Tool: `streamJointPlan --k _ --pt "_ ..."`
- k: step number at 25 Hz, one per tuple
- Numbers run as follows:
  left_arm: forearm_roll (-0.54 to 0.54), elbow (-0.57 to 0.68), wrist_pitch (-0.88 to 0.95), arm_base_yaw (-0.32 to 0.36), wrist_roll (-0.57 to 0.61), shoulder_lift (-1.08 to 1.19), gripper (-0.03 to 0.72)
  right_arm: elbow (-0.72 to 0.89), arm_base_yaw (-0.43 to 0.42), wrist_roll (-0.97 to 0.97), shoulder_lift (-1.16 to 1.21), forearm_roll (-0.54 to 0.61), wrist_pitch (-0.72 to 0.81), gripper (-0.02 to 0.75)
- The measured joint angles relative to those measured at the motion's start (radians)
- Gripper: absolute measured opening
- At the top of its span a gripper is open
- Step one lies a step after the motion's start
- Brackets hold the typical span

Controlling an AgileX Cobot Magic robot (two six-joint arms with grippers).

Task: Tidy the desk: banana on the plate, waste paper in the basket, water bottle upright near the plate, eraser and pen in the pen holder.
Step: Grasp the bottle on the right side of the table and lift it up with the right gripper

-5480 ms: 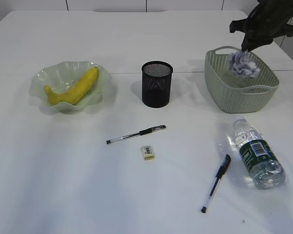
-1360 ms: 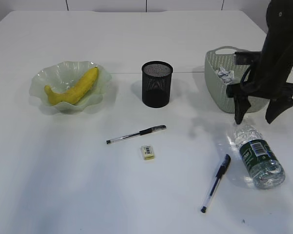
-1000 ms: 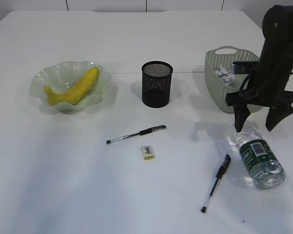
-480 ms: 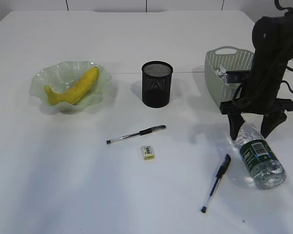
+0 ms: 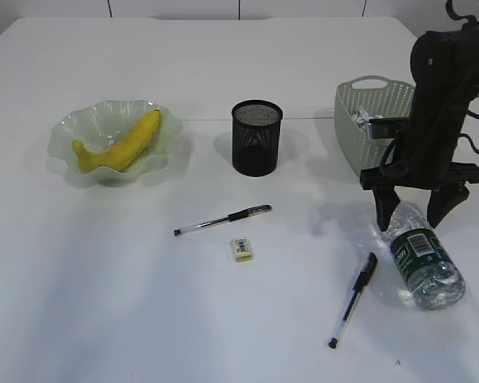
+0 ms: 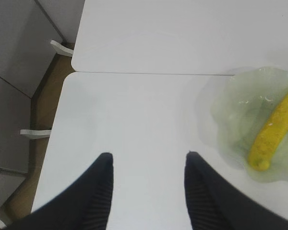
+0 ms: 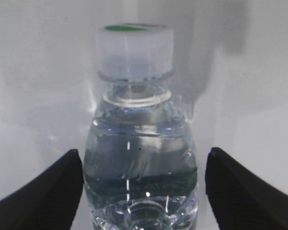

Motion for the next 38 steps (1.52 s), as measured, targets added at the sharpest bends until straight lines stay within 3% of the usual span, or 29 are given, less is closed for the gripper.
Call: streamJointPlan --k 15,19,26,38 --pt "0.0 0.0 0.002 0.0 0.006 0.0 0.34 0.0 0.01 0.008 0.039 -0.007 -0.002 0.585" --pt "0.0 0.0 0.002 0.0 0.007 0.0 0.34 0.0 0.01 0.008 0.039 -0.01 -0.002 0.531" --pt "0.0 0.0 0.002 0.0 0.007 0.0 0.34 0.0 0.011 0.008 0.039 -0.05 -0.002 0.355" --pt "0.0 0.0 0.002 0.0 0.007 0.0 0.34 -0.076 0.011 0.02 0.046 -0.09 -0.013 0.347"
